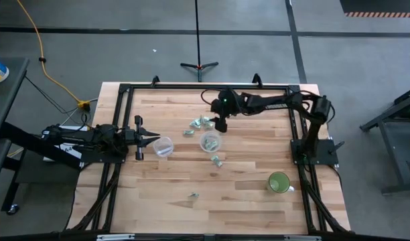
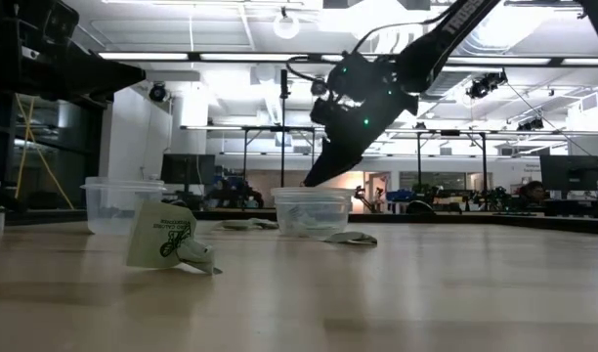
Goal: Pick and place Stevia / Truvia into bins
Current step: Put the white stevia packet into the right transparent container
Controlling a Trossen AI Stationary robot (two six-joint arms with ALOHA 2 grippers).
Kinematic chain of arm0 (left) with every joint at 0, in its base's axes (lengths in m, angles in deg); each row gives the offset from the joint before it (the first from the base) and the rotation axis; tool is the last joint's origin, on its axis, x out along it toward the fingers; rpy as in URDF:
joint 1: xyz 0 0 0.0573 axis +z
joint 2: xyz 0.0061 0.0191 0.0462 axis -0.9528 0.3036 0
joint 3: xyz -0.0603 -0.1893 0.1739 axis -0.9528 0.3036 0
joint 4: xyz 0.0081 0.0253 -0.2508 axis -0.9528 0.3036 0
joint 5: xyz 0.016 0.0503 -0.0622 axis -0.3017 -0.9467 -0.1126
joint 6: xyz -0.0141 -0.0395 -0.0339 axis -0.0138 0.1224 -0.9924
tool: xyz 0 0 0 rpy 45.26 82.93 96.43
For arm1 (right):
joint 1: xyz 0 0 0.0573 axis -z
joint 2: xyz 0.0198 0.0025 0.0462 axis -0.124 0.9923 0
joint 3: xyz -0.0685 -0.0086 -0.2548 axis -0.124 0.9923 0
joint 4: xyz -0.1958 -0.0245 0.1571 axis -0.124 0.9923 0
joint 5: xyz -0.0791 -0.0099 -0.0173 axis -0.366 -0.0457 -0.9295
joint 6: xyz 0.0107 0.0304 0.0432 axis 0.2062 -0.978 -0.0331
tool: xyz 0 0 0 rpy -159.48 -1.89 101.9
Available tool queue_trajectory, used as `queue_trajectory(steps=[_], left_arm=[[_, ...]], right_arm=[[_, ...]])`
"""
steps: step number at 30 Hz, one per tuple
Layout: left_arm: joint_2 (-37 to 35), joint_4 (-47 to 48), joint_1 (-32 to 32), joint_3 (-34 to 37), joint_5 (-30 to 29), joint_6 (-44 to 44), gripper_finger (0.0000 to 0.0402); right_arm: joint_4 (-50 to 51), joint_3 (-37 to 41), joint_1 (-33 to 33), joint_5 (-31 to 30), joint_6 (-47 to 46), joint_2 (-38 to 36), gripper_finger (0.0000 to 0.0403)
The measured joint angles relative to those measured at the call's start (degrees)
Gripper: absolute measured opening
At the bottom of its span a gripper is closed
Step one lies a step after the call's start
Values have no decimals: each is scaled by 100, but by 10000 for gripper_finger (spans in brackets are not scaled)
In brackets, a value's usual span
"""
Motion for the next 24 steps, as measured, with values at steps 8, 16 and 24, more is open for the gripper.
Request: queue_trajectory(steps=[8, 16, 24], left_arm=[[0, 2, 2, 0, 0, 2, 79], [-2, 1, 1, -2, 0, 1, 79], [-2, 2, 1, -2, 0, 0, 79]], right_arm=[[-324, 0, -15, 64, 95, 415, 206], [-450, 0, -17, 82, 178, 735, 208], [-570, 0, -15, 82, 251, 934, 184]])
